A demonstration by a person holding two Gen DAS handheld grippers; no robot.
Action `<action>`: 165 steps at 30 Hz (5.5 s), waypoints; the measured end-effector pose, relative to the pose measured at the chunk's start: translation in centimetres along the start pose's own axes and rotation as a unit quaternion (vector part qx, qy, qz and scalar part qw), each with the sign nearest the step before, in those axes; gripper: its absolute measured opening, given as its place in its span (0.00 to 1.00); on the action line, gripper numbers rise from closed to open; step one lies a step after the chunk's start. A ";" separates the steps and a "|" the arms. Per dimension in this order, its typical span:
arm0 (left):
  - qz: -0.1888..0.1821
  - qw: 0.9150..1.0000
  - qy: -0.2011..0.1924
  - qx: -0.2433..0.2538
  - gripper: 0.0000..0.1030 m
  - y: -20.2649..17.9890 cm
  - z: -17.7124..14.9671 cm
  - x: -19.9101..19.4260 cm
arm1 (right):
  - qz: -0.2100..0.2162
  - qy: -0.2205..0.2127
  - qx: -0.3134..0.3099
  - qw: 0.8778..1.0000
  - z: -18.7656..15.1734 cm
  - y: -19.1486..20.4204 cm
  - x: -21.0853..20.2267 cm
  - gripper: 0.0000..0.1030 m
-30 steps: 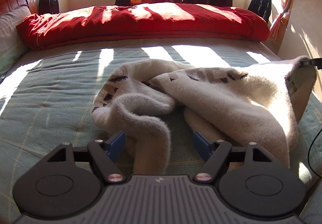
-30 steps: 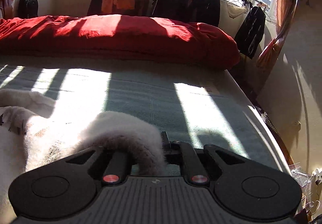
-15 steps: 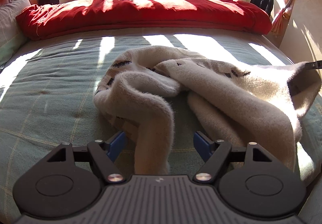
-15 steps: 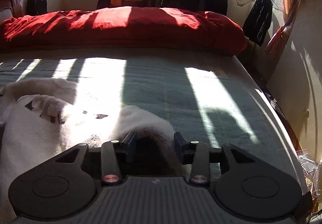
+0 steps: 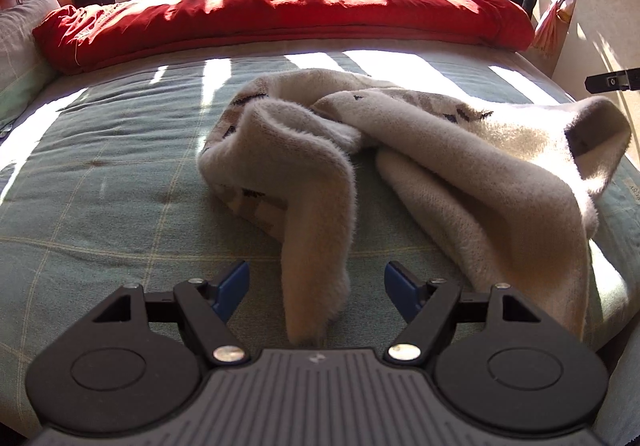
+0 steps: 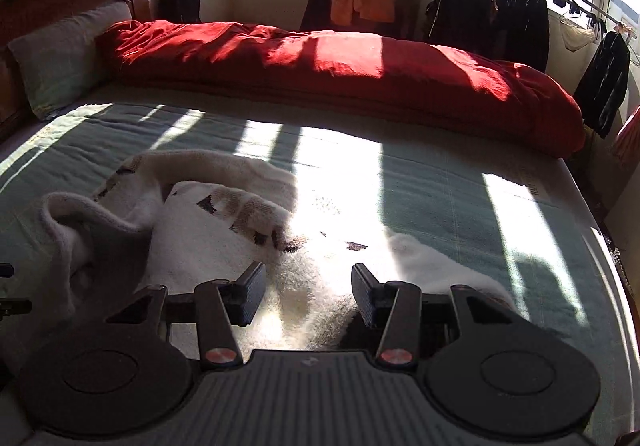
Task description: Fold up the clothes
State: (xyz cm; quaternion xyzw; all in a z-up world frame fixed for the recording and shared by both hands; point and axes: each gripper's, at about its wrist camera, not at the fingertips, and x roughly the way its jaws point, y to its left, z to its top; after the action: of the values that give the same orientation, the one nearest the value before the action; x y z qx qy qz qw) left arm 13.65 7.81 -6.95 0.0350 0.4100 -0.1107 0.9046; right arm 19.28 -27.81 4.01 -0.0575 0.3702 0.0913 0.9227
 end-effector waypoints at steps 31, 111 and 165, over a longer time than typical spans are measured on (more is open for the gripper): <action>-0.010 0.997 0.005 -0.077 0.77 7.9 -6.0 -0.5 | 0.129 0.073 -0.385 0.911 4.2 32.7 17.9 0.80; -0.087 0.975 0.036 0.199 0.77 -20.1 3.7 0.9 | -0.218 0.143 0.087 0.961 -15.0 -25.2 6.0 0.41; -0.096 0.987 0.033 0.124 0.77 -11.3 -2.0 -0.4 | 0.108 0.218 -0.403 0.882 -4.5 5.9 2.6 0.21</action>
State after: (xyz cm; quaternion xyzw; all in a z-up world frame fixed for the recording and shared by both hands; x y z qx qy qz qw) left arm 9.31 -2.84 -7.66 0.1109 0.4243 -0.2455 0.8645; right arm 16.83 -22.49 -1.25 -0.4026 0.4974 0.3174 0.6999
